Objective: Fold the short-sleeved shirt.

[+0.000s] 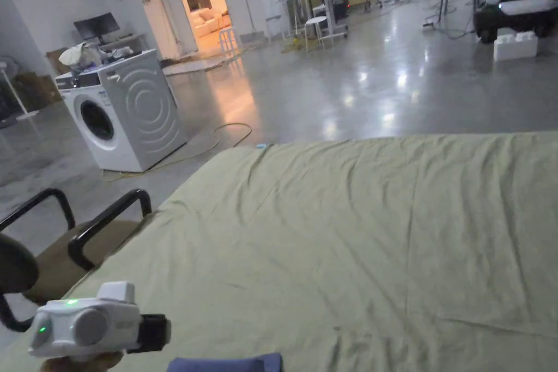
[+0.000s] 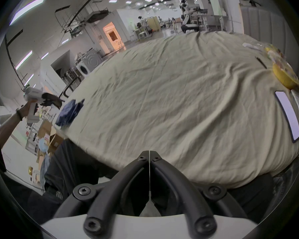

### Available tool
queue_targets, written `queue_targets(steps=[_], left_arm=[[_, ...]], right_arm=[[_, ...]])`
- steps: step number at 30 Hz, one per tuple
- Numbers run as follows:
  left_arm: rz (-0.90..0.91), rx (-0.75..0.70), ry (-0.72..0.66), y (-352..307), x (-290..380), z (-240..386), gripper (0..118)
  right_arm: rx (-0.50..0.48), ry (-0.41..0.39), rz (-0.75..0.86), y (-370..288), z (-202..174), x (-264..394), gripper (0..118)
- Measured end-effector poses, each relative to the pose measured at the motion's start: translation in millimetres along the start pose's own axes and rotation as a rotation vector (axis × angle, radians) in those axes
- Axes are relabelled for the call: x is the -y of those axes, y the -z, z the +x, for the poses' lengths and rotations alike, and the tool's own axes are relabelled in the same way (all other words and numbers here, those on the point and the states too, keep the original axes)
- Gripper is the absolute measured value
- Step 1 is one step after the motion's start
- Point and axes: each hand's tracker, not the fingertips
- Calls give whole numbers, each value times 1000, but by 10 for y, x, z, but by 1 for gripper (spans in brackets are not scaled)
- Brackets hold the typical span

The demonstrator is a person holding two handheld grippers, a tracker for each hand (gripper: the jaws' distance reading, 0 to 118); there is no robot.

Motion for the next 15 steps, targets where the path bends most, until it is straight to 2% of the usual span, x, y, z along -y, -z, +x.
queue_targets(steps=[3, 6, 11, 15], left_arm=[[248, 85, 150, -887, -44, 311, 76], [482, 172, 195, -1635, 102, 658, 77], [779, 289, 157, -2233, 528, 1464, 77], [801, 383, 59, -2339, 761, 2035, 76]], right_arm=[[62, 33, 119, -149, 69, -270, 0], [87, -6, 278, -386, -6, -596, 0], [90, -53, 516, -769, -221, -1039, 1], [190, -180, 644, -990, -433, -1249, 1]])
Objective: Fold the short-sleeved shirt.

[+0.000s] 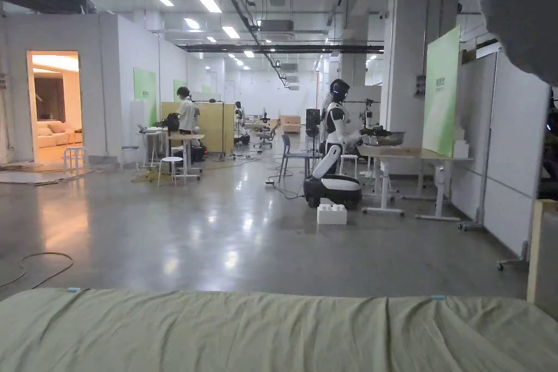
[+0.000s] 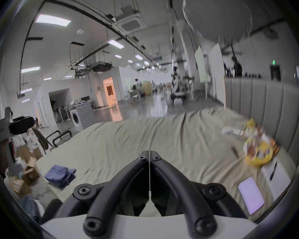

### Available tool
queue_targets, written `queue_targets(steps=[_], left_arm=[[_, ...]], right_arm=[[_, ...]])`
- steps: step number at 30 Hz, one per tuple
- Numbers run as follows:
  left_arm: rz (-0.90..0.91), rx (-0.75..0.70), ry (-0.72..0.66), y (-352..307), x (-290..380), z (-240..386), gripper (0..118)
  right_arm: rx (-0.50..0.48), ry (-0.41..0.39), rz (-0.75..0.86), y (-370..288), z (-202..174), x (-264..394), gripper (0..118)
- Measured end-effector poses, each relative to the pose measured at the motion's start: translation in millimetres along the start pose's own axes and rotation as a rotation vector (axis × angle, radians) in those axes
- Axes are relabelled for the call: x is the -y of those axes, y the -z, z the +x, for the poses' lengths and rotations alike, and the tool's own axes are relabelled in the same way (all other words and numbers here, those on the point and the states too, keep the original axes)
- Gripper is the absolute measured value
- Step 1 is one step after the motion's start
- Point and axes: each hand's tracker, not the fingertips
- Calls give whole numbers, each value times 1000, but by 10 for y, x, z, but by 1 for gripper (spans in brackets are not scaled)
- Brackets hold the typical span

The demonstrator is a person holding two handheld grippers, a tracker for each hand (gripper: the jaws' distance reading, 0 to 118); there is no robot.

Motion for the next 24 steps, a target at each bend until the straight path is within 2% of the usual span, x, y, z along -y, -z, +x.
queue_targets(steps=[2, 4, 6, 9, 10, 12, 14, 15, 16, 17, 18, 19, 21, 22, 24], left_arm=[[13, 8, -66, 6, 42, 130, 75], [17, 1, -49, -29, 15, 228, 75], [22, -20, 34, -58, -61, 307, 75], [38, -30, 100, -126, -132, 382, 74], [44, -26, 108, -144, -142, 394, 69], [56, -12, 109, -174, -161, 411, 58], [67, -2, 100, -182, -174, 441, 55], [65, 9, 96, -173, -175, 451, 44], [60, 14, 95, -155, -176, 470, 25], [58, 15, 94, -155, -172, 502, 16], [57, 20, 89, -153, -162, 508, 12], [48, 41, 73, -148, -160, 508, 1], [53, 29, 59, -164, -132, 541, 0], [47, 44, 49, -160, -128, 531, 0], [41, 39, 39, -155, -107, 533, 0]], right_arm=[[-1, -24, 29, -64, -38, -97, 1], [-14, -24, 45, -112, -45, -140, 1], [-11, -38, 74, -168, -62, -143, 0], [43, -189, 193, -186, -86, -119, 1], [53, -117, 99, -159, -66, -73, 1], [50, -114, 128, -150, -60, -76, 1], [28, -30, 112, -153, -26, -44, 1], [26, -29, 120, -156, -21, -46, 1], [24, -26, 121, -150, 3, -40, 1], [28, -29, 120, -138, 6, -49, 1], [39, -26, 118, -127, 7, -62, 1], [48, -19, 117, -129, 10, -78, 1], [44, -4, 119, -147, 24, -115, 1], [47, 28, 101, -152, 18, -108, 1], [77, -38, 102, -182, -56, -157, 1]])
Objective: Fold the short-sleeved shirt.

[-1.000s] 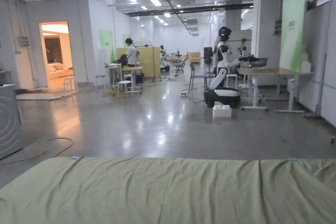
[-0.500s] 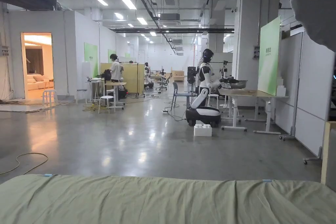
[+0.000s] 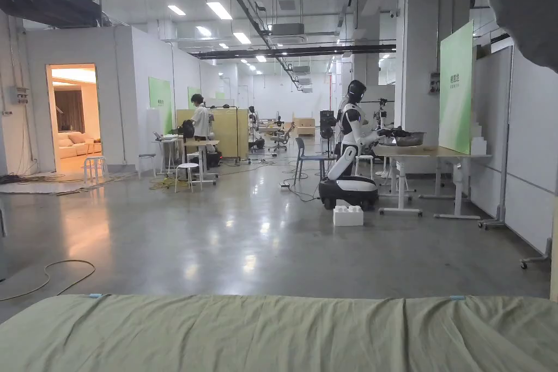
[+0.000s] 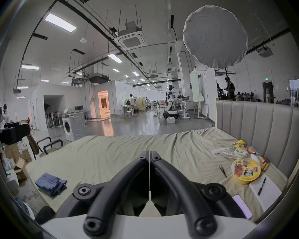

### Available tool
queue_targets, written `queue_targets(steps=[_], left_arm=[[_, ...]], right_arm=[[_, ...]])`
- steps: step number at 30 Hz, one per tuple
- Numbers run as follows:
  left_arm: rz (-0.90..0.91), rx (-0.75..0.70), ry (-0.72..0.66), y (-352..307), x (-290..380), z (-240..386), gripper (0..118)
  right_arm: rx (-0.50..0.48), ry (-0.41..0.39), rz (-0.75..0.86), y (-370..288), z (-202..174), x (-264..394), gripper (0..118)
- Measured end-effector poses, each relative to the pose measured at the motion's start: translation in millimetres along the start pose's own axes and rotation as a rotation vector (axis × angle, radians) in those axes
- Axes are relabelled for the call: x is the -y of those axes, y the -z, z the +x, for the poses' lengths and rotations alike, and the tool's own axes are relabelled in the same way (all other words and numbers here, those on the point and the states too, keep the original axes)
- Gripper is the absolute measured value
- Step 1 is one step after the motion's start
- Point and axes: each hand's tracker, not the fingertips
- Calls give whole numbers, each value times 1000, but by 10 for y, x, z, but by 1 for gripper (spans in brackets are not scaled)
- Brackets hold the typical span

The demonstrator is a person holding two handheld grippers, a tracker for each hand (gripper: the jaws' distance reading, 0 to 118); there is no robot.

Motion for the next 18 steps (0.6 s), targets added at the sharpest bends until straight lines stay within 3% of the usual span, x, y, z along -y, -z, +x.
queue_targets(steps=[3, 5, 6, 11, 18], left_arm=[[-4, -2, -26, -7, 17, -28, 0], [2, 5, -46, -23, 14, -57, 0], [2, 9, -53, -27, 15, -68, 0], [-7, 9, -58, -41, 16, -69, 0], [-8, 15, -64, -30, 10, -73, 0]], right_arm=[[-5, -77, 28, -41, -75, -43, 1], [-72, 43, -19, -29, -47, 13, 1], [-77, 64, -16, -21, -48, 23, 1], [-61, -4, -34, -25, -132, 27, 1], [-82, -6, -14, -50, -179, -12, 1]])
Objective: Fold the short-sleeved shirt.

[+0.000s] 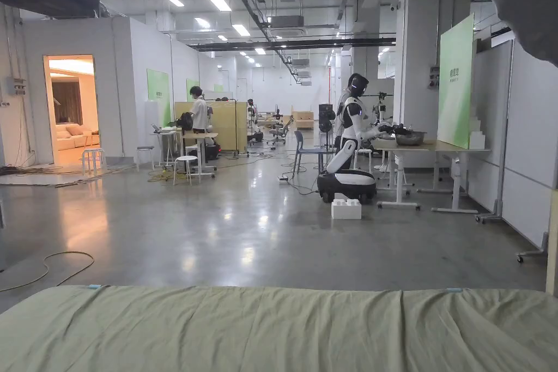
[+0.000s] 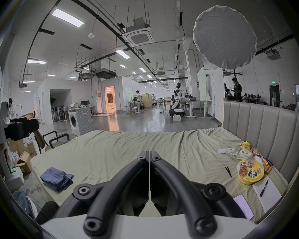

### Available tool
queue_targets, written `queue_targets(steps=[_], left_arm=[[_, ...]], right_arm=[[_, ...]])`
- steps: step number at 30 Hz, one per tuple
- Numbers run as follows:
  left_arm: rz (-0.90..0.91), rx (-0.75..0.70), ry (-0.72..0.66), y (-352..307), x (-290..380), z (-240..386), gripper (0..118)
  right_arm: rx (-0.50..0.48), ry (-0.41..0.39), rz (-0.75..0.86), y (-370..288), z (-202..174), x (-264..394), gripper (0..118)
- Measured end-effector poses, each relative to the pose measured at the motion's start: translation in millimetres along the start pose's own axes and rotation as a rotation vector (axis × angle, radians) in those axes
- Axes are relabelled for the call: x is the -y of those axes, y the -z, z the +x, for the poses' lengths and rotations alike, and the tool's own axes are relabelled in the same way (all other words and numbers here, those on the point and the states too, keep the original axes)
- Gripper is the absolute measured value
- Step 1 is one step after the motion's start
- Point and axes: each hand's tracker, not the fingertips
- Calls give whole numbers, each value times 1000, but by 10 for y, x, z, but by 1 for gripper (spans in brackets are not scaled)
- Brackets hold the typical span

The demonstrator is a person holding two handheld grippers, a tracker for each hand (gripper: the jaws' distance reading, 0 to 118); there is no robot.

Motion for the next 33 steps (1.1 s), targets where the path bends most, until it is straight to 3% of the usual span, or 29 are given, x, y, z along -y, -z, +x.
queue_targets(steps=[7, 9, 10, 12, 13, 16, 19, 24, 33], left_arm=[[1, -4, -12, -7, -9, -8, 0], [-1, -8, -17, -6, -12, -21, 8], [0, -12, -19, -8, -13, -28, 25], [-5, -11, -28, -1, -12, -33, 61], [-6, -11, -32, 1, -12, -35, 84], [7, -20, -28, -15, -6, -32, 115], [3, -14, -9, -11, -17, -27, 118], [-8, -32, 6, 11, -22, 6, 118], [10, -12, 31, -13, -28, 78, 118]], right_arm=[[-5, 11, 7, -16, 1, 4, 3], [-10, 19, 12, -27, 17, 3, 26], [-19, 23, 6, -16, 15, -5, 45], [-24, 26, -7, -15, 11, 2, 62], [-13, 19, -7, -19, -2, 5, 79], [14, 3, -15, -7, -26, 25, 118], [13, -10, 14, -25, -24, 26, 118], [11, 46, 10, -41, 27, 39, 118], [21, 72, 26, -85, 12, 18, 118]])
